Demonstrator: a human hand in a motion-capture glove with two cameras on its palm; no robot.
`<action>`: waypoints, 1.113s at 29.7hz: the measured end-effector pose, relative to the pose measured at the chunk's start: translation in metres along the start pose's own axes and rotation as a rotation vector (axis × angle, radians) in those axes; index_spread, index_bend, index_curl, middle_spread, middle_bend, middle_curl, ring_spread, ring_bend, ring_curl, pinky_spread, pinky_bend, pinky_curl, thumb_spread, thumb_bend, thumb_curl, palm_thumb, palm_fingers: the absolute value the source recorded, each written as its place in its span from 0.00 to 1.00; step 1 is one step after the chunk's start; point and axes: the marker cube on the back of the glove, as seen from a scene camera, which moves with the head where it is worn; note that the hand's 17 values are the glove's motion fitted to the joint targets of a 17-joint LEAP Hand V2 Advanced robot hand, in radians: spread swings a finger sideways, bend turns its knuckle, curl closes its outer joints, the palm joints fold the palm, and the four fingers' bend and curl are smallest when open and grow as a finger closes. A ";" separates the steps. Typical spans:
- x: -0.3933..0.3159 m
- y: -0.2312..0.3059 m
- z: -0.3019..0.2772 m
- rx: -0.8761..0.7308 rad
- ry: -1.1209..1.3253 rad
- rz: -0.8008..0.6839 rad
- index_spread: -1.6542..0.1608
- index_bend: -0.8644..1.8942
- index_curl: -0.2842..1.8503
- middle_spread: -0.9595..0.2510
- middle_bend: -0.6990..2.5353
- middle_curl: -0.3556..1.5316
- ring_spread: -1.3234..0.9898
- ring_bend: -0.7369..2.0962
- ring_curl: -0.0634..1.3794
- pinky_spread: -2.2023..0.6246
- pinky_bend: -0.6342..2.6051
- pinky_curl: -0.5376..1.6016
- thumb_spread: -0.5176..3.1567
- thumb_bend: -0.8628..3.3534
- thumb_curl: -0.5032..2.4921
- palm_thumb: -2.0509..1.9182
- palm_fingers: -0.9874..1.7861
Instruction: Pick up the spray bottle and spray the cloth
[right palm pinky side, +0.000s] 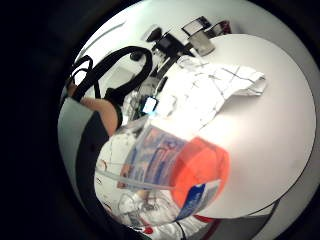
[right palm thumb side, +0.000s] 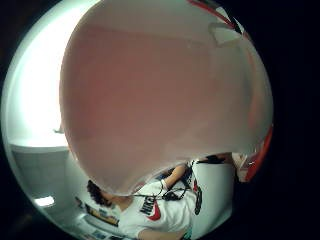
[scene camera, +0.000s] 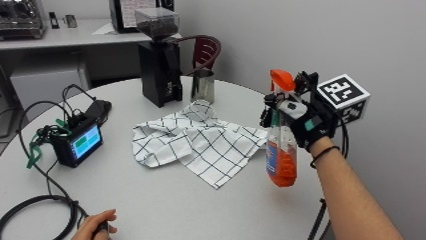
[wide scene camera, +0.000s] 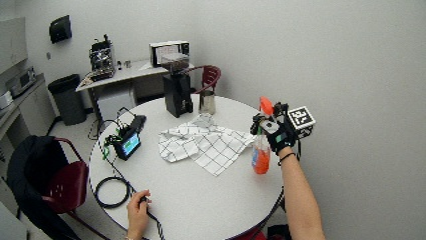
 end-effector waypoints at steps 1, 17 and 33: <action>-0.005 0.000 0.002 -0.029 0.003 0.003 0.77 0.35 0.30 0.69 0.40 0.45 0.52 0.50 0.35 0.79 0.29 0.37 0.33 0.20 0.36 0.76 0.79; 0.044 0.008 0.036 -0.245 -0.030 0.212 0.77 0.35 0.28 0.71 0.41 0.46 0.53 0.51 0.35 0.77 0.31 0.40 0.40 0.20 0.36 0.74 0.79; 0.030 -0.011 0.044 -0.320 -0.063 0.185 0.78 0.35 0.28 0.72 0.42 0.46 0.53 0.52 0.35 0.77 0.31 0.41 0.43 0.20 0.36 0.73 0.79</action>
